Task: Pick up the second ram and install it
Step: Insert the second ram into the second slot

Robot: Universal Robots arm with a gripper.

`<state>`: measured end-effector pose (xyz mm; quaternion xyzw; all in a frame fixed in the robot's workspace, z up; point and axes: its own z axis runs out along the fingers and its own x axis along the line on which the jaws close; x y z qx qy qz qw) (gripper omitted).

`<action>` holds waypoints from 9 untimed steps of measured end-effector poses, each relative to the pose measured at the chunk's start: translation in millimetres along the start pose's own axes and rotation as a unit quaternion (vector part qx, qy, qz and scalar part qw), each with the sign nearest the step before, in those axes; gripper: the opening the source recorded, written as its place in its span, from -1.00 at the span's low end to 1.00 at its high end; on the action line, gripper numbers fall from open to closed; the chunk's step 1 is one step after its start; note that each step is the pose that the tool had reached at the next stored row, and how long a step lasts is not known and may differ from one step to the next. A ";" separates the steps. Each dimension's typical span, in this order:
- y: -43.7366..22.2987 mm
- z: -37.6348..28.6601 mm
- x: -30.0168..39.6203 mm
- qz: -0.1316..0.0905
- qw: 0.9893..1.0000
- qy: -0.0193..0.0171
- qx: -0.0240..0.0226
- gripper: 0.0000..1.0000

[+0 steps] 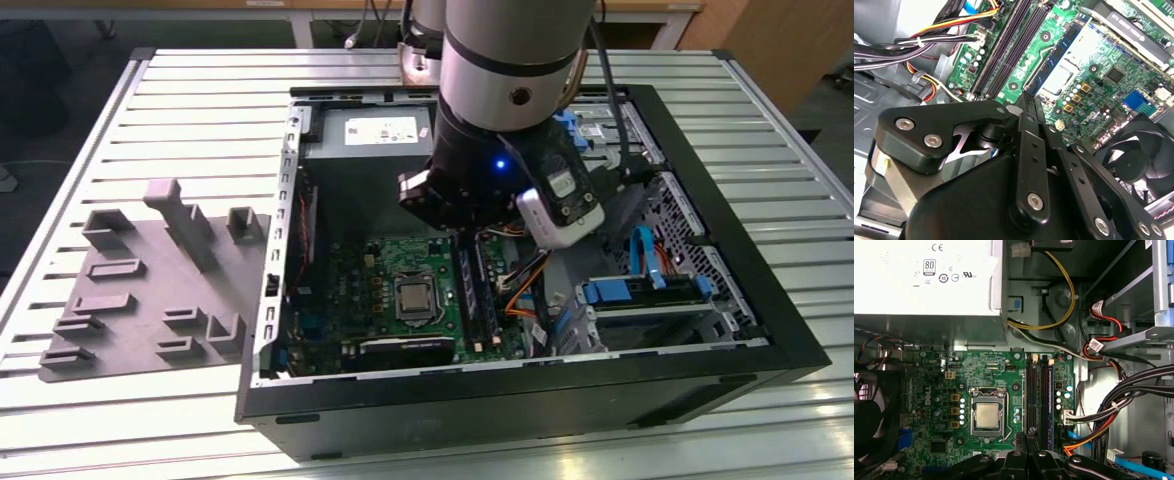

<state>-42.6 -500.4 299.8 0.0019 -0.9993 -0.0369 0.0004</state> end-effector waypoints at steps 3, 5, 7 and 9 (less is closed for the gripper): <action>-0.1 0.7 0.0 0.000 1.000 0.000 0.000 -0.77; -0.1 1.3 0.0 0.000 1.000 0.000 0.000 -0.77; -0.2 1.9 0.0 0.000 1.000 0.000 0.000 -0.77; -0.2 2.3 0.0 0.000 1.000 0.000 0.000 -0.77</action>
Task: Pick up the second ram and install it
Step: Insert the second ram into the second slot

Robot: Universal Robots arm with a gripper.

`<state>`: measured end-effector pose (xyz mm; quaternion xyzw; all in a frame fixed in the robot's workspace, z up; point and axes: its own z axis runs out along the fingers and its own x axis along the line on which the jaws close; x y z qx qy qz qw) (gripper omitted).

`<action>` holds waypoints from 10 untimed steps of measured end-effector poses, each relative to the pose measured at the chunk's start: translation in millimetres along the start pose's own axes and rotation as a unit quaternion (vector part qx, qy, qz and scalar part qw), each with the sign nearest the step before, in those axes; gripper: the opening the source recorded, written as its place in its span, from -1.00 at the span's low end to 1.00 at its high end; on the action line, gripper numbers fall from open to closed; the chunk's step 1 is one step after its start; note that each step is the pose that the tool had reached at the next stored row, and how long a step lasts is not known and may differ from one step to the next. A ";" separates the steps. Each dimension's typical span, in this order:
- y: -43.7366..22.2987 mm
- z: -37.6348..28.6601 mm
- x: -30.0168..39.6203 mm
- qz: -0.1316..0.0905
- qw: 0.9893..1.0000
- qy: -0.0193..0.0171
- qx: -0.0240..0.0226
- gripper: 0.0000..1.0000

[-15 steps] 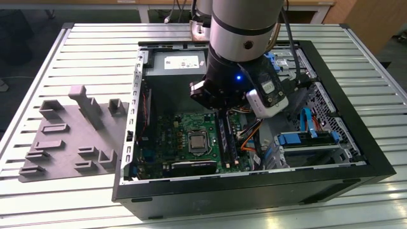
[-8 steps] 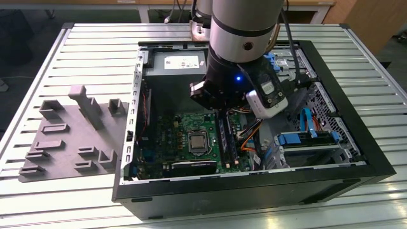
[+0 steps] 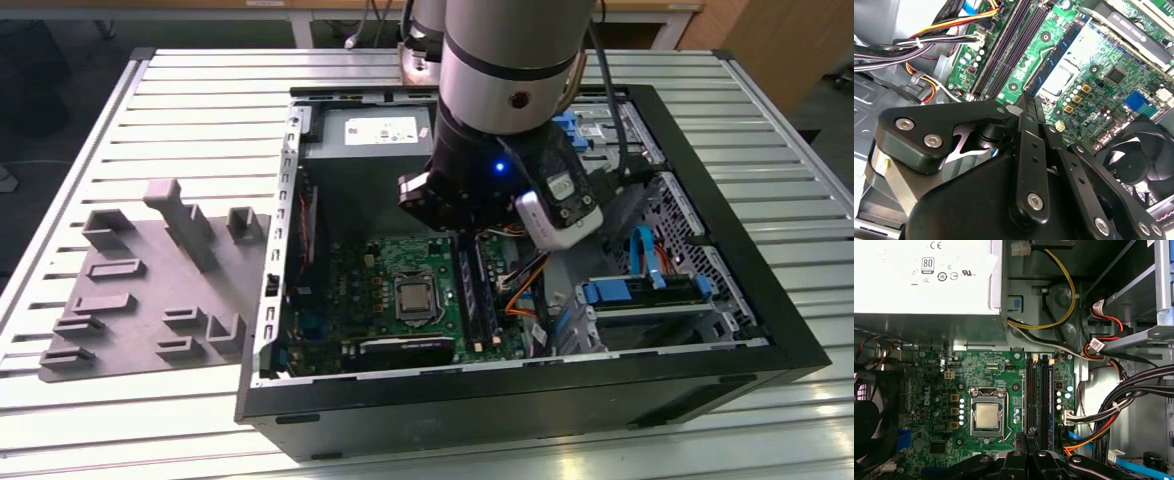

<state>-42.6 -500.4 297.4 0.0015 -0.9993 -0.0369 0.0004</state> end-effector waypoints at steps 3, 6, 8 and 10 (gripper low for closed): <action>0.0 0.6 0.0 0.000 1.000 0.000 0.000 -0.77; -0.1 1.3 0.0 0.000 1.000 0.000 0.000 -0.77; -0.1 1.6 0.0 0.000 1.000 0.000 0.000 -0.77; -0.1 2.0 0.0 0.000 1.000 0.000 0.000 -0.77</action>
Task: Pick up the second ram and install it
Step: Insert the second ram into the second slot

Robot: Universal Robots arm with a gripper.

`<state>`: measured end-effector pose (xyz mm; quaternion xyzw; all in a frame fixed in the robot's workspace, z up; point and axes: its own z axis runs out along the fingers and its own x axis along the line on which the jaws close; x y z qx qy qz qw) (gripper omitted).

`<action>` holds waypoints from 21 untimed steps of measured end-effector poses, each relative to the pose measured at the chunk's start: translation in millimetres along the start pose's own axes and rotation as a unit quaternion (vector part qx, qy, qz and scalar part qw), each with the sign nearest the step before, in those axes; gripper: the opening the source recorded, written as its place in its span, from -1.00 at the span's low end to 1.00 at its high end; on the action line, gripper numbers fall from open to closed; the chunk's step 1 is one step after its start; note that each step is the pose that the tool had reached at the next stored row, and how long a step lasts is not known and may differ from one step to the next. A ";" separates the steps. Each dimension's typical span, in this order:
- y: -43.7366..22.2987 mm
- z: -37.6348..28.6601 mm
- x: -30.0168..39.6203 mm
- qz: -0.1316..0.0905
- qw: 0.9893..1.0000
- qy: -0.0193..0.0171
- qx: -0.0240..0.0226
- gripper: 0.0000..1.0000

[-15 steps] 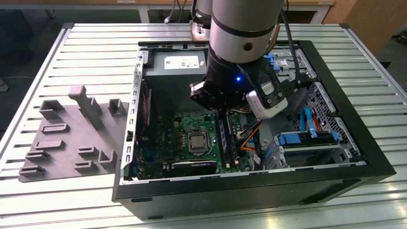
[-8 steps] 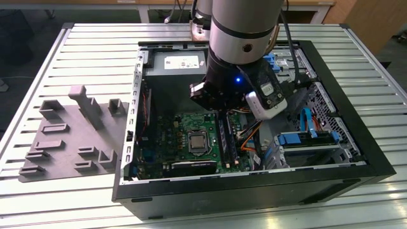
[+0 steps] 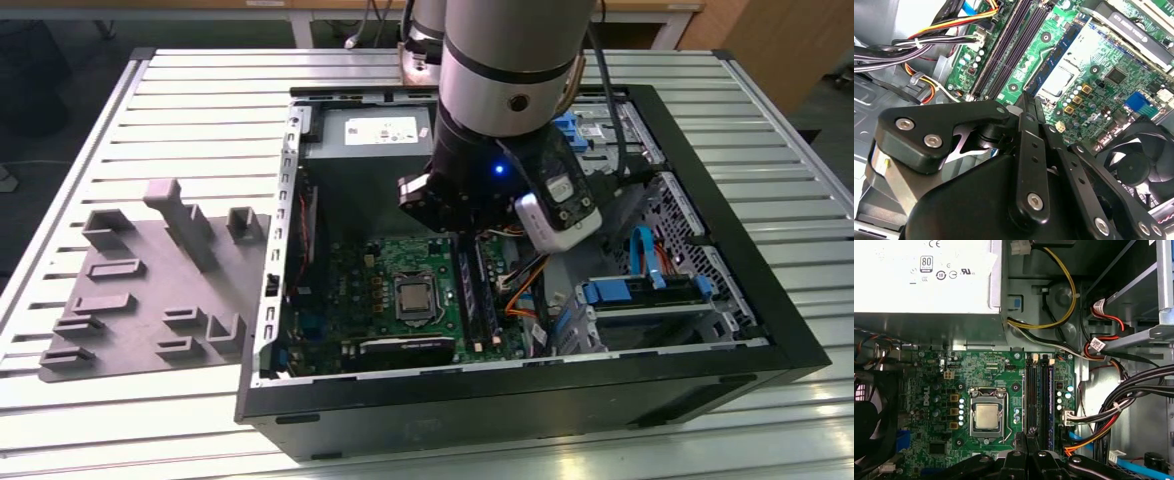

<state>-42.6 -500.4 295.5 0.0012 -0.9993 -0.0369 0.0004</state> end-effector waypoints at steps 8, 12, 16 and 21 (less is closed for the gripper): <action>-0.1 1.6 0.0 0.000 1.000 0.000 0.000 -0.77; -0.2 3.2 0.0 0.001 1.000 0.000 0.000 -0.77; -0.4 4.9 0.0 0.001 1.000 0.000 0.000 -0.77; -0.6 7.3 0.0 0.001 1.000 0.000 0.000 -0.77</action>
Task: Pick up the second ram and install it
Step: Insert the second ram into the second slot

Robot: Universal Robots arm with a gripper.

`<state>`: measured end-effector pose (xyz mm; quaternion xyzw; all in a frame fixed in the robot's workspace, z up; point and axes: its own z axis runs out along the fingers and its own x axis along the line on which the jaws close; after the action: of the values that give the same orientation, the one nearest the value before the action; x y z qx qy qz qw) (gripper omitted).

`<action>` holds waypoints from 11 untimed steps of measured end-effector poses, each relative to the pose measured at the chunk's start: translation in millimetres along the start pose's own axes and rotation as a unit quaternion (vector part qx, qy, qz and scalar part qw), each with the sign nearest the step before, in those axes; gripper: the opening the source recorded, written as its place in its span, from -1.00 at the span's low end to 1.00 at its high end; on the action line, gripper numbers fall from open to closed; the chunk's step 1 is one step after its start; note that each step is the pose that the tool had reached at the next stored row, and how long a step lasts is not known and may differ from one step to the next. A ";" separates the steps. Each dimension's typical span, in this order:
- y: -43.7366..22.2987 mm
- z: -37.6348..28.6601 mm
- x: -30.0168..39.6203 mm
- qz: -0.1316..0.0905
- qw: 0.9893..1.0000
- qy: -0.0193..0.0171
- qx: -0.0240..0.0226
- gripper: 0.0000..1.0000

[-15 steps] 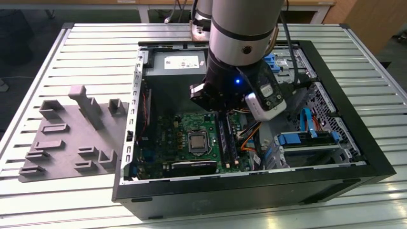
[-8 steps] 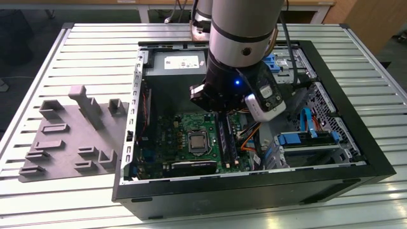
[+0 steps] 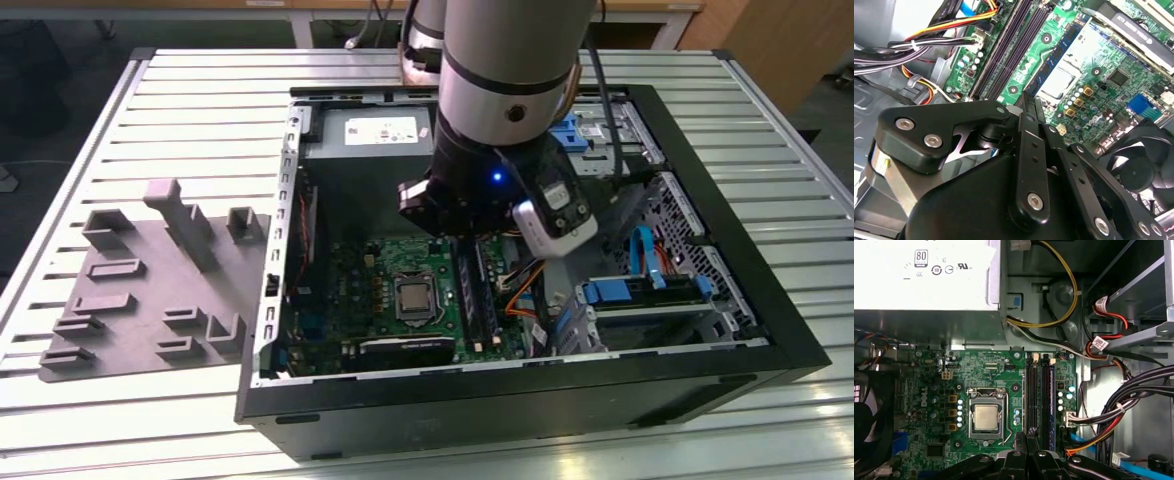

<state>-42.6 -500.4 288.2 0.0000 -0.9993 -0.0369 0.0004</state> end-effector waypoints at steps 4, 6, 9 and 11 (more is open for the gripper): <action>-0.1 1.9 0.0 0.000 1.000 0.000 0.000 -0.77; -0.2 2.9 0.0 0.000 1.000 0.000 0.000 -0.77; -0.3 4.1 0.0 0.000 1.000 0.000 0.000 -0.77; -0.4 4.8 0.0 0.000 1.000 0.000 0.000 -0.77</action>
<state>-42.6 -500.4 283.4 -0.0001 -0.9993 -0.0368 0.0004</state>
